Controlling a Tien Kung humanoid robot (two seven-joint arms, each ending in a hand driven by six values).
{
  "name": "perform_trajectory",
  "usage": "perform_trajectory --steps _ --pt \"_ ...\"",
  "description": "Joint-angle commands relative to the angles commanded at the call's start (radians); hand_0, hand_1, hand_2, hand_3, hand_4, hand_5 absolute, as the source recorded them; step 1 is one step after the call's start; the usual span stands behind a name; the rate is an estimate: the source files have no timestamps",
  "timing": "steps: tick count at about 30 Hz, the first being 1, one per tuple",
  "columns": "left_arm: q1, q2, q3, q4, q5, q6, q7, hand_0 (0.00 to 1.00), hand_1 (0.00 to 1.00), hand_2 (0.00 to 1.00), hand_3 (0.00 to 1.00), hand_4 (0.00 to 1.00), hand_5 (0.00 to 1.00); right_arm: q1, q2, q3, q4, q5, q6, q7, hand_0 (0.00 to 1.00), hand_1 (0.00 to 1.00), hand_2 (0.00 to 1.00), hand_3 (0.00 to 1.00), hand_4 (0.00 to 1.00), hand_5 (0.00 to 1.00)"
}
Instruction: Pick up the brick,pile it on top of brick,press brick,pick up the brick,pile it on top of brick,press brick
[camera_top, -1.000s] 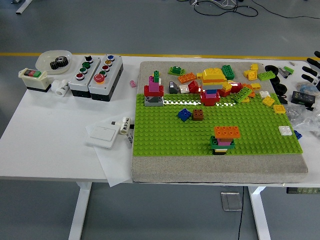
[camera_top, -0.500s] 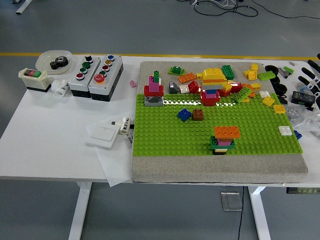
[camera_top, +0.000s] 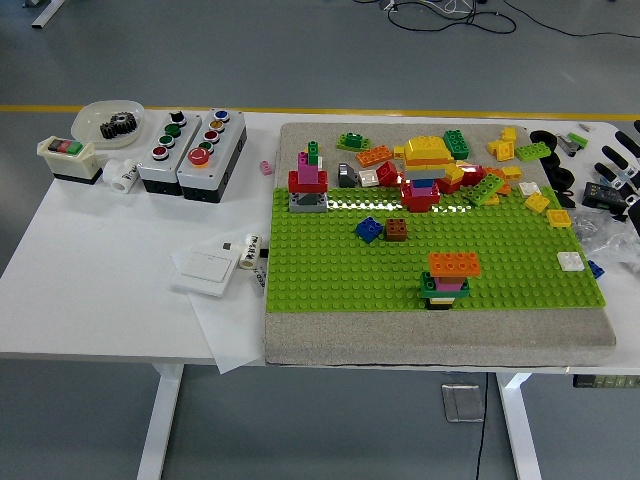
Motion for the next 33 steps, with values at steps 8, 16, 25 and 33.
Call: perform_trajectory --steps 8,16,25,33 --pt "0.003 -0.002 -0.004 0.001 0.000 -0.003 0.000 0.715 0.706 0.766 0.659 0.755 0.648 -0.015 0.013 0.002 -0.011 0.036 0.004 -0.009 0.853 0.800 0.853 0.881 0.998 0.895" --pt "0.007 -0.009 -0.008 0.000 0.011 -0.008 0.000 0.713 0.706 0.767 0.660 0.756 0.649 -0.009 0.012 -0.023 -0.010 0.036 0.036 -0.020 0.835 0.786 0.850 0.879 0.998 0.892" --pt "0.011 -0.016 -0.007 -0.004 0.017 -0.011 -0.001 0.713 0.708 0.767 0.659 0.756 0.649 -0.010 0.012 -0.037 -0.016 0.038 0.051 -0.033 0.836 0.788 0.850 0.878 0.998 0.894" --pt "0.012 -0.015 -0.007 -0.004 0.014 -0.013 -0.003 0.712 0.708 0.767 0.660 0.756 0.649 -0.006 0.010 -0.038 -0.013 0.041 0.057 -0.036 0.838 0.789 0.849 0.875 0.998 0.894"
